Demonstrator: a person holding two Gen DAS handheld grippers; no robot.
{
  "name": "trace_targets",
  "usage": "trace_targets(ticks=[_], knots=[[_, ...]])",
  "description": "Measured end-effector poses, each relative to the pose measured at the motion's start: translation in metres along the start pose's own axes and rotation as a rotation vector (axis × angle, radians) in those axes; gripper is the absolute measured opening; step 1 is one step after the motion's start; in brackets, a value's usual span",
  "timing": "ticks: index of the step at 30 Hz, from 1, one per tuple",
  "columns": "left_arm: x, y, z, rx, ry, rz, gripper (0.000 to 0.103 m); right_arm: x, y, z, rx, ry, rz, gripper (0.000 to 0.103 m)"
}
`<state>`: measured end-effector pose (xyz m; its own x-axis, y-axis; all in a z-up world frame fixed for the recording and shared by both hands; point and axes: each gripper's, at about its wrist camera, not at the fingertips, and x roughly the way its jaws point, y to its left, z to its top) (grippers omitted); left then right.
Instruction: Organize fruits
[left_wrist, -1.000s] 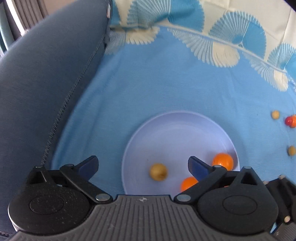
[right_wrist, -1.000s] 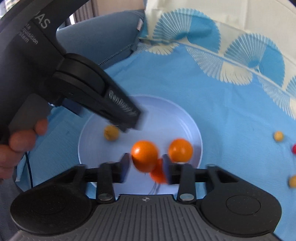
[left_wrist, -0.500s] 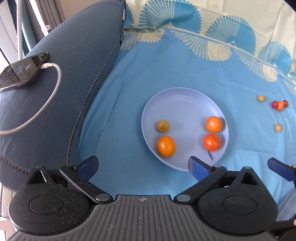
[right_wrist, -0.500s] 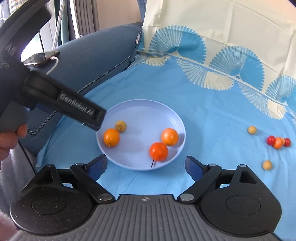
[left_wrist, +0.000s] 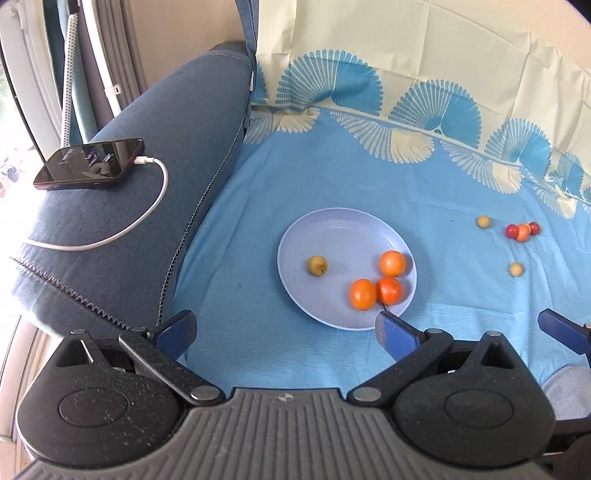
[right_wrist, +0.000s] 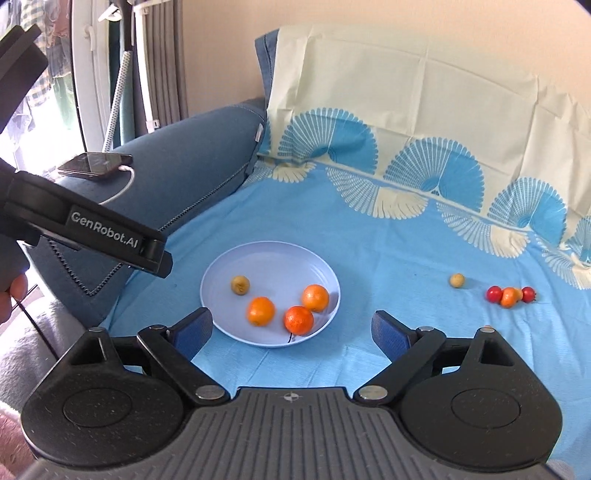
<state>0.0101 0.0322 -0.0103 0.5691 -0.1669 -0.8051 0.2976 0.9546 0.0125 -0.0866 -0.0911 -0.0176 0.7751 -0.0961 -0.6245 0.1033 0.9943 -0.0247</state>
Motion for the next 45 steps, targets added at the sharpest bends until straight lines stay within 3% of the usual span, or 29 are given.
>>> trace_targets(ticks=[21, 45], knots=[[-0.039, -0.003, -0.027, 0.008, -0.051, 0.013, 0.103, -0.053, 0.004, -0.013, -0.004, -0.097, -0.024, 0.099], [-0.042, -0.004, -0.028, 0.011, -0.057, 0.011, 0.103, -0.057, 0.003, -0.014, -0.001, -0.106, -0.028, 0.099]])
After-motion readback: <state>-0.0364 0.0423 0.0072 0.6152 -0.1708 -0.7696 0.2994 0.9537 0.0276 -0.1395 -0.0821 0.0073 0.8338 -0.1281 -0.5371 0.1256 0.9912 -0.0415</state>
